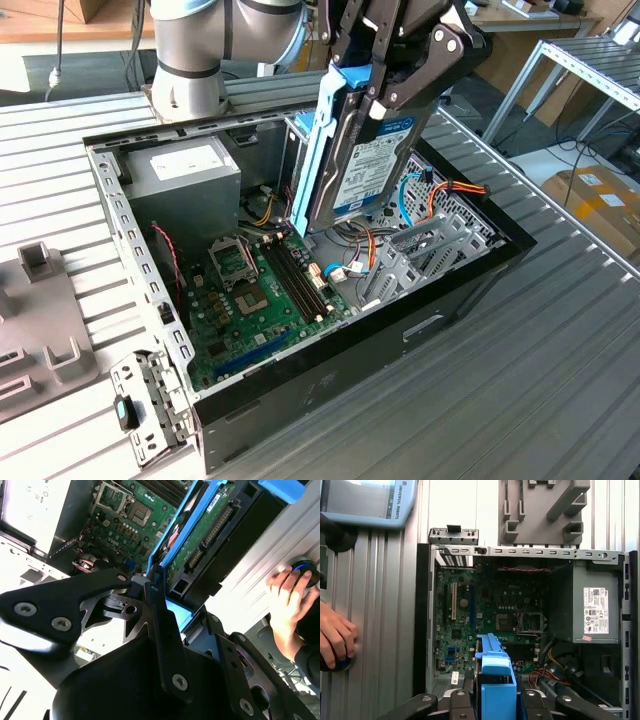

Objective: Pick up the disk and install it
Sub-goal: 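Pick up the disk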

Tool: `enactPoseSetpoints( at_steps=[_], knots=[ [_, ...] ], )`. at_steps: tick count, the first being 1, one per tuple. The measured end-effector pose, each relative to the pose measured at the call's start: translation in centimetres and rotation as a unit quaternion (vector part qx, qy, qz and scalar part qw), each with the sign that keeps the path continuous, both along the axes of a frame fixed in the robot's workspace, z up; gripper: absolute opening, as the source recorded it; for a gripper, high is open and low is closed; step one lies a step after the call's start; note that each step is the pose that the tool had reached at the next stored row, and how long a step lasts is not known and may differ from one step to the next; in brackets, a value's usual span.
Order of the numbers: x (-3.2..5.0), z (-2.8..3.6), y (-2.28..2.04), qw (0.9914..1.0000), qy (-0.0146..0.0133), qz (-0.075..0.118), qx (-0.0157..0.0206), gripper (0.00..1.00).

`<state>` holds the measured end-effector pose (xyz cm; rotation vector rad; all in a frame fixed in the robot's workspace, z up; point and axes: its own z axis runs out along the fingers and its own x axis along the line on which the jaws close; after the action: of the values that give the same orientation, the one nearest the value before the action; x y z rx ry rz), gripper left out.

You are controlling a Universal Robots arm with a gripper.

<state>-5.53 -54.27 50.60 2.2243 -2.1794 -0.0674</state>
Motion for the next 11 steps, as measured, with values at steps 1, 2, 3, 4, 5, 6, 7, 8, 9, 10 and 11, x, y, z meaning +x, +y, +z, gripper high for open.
enactPoseSetpoints(
  at_steps=[1, 2, 3, 4, 5, 6, 7, 8, 9, 10, 11],
  knots=[
    [0.08, -0.01, -0.06, 1.00000, 0.0000, 0.000, 0.0000, 0.37],
    [0.16, -0.01, -0.13, 1.00000, 0.0000, 0.000, 0.0000, 0.37],
    [0.26, -0.02, -0.20, 1.00000, 0.0000, 0.000, 0.0000, 0.37],
    [0.30, -0.02, -0.24, 1.00000, 0.0000, 0.000, 0.0000, 0.37],
    [0.37, -0.03, -0.30, 1.00000, 0.0000, 0.000, 0.0000, 0.37],
    [0.43, -0.03, -0.34, 1.00000, 0.0000, 0.000, 0.0000, 0.37],
    [0.47, -0.04, -0.38, 1.00000, 0.0000, 0.000, 0.0000, 0.37],
    [0.52, -0.04, -0.42, 1.00000, 0.0000, 0.000, 0.0000, 0.37],
    [0.58, -0.04, -0.46, 1.00000, 0.0000, 0.000, 0.0000, 0.37],
    [0.66, -0.05, -0.52, 1.00000, 0.0000, 0.000, 0.0000, 0.37],
    [0.73, -0.05, -0.57, 1.00000, 0.0000, 0.000, 0.0000, 0.37]
  ],
)
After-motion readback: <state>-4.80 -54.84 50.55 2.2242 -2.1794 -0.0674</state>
